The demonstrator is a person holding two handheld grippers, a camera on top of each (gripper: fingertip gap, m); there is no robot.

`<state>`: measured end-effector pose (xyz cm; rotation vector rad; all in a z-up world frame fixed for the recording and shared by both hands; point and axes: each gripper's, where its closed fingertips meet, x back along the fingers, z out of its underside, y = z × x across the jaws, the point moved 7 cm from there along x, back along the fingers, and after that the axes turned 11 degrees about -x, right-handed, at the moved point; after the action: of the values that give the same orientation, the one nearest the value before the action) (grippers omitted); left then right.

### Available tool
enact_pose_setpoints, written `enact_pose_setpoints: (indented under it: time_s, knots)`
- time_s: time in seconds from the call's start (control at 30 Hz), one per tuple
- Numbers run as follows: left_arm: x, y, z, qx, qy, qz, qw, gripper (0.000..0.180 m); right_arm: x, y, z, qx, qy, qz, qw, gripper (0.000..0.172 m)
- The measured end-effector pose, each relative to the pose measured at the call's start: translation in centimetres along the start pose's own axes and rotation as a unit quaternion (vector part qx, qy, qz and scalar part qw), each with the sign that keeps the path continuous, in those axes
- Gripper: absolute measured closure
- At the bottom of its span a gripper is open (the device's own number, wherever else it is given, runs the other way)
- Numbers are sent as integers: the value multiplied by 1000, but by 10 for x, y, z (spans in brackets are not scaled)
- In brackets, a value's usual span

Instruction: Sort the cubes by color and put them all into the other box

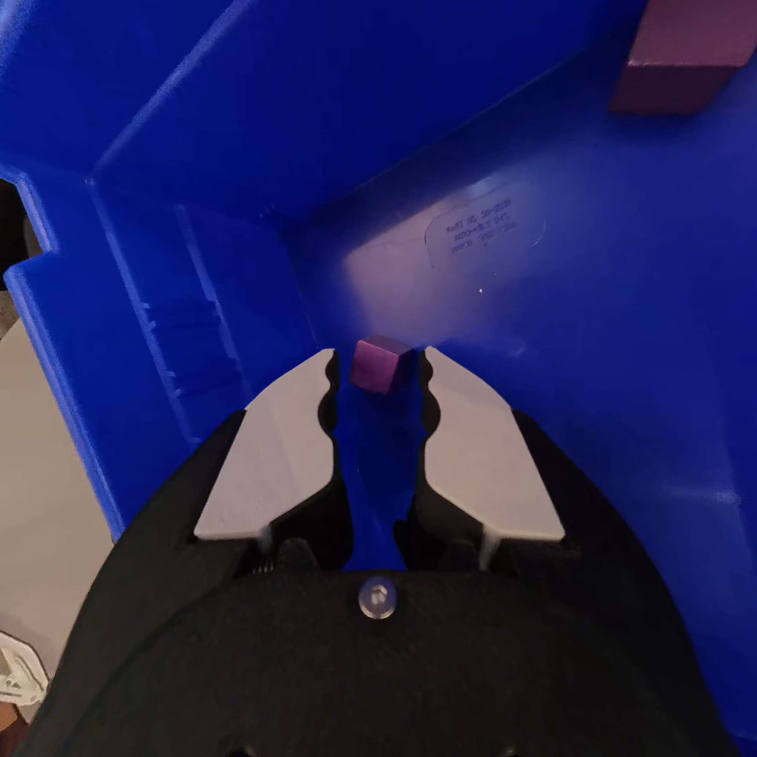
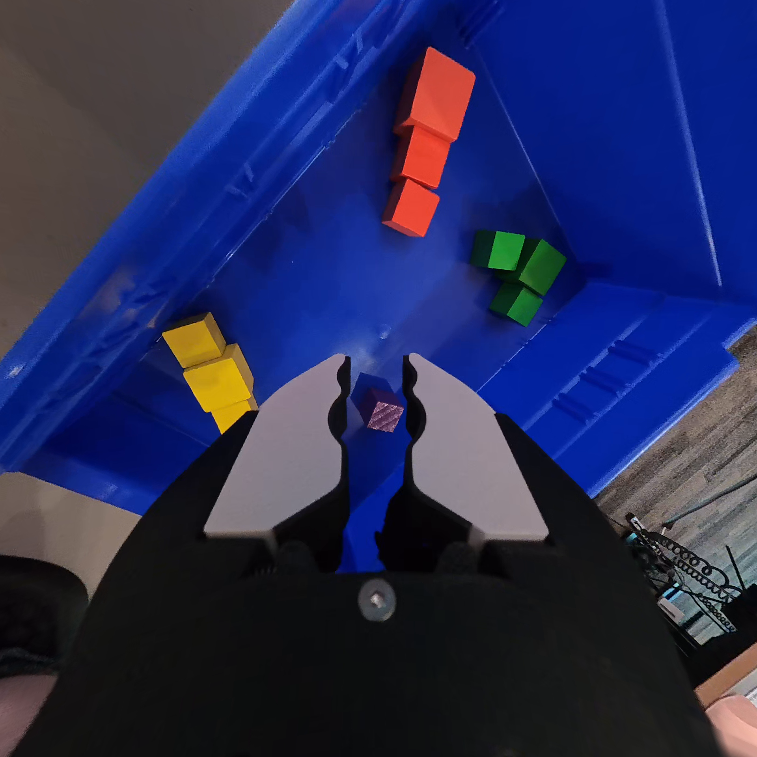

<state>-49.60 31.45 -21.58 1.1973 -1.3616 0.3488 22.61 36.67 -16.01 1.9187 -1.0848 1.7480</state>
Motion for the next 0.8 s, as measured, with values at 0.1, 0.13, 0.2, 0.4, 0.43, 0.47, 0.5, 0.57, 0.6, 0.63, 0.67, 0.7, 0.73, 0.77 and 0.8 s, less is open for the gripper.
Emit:
enact_pose_setpoints:
  time_s: [0.1, 0.13, 0.2, 0.4, 0.43, 0.47, 0.5, 0.57, 0.6, 0.63, 0.67, 0.7, 0.73, 0.77, 0.8]
  knots:
    - [-2, -1, -1, 9, -12, 14, 1000, 151, 0, 1, -1, 1, 0, 0, 1000, 147]
    - [-2, -1, 0, 13, -13, 16, 1000, 151, 0, 1, -1, 1, 0, 0, 1000, 147]
    - [-1, -2, 1, 14, -11, 19, 1000, 152, 0, 1, -1, 2, 1, 1, 1000, 147]
    - [10, -16, -4, -8, -27, 84, 996, 155, 2, 1, -1, 3, -1, 2, 1000, 148]
    - [12, -20, -5, -14, -34, 99, 994, 155, 2, 1, -1, 4, -1, 2, 1000, 148]
    - [14, -24, -6, -24, -35, 107, 993, 156, 2, 1, -1, 5, -2, 2, 1000, 148]
    - [15, -26, -7, -33, -32, 113, 993, 153, 3, 2, -1, 5, -2, 1, 1000, 148]
    - [17, -29, -6, -39, -21, 125, 991, 147, 3, 2, -1, 7, -3, 1, 1000, 148]
    - [17, -30, -6, -42, -18, 127, 991, 147, 3, 3, -1, 8, -2, 1, 1000, 148]
    - [16, -31, -5, -46, -18, 130, 990, 149, 3, 3, -2, 10, -3, 0, 1000, 148]
    - [16, -32, -5, -45, -19, 134, 990, 146, 3, 4, -2, 12, -3, -1, 1000, 147]
    - [16, -32, -5, -43, -19, 140, 989, 149, 3, 5, -2, 13, -2, -1, 1000, 148]
    - [16, -34, -5, -43, -21, 149, 988, 156, 3, 5, -3, 15, -3, 0, 1000, 147]
    - [16, -35, -5, -42, -23, 156, 987, 158, 3, 6, -3, 16, -3, 0, 1000, 148]
    - [16, -35, -5, -42, -25, 158, 986, 158, 3, 6, -4, 17, -4, -1, 1000, 148]
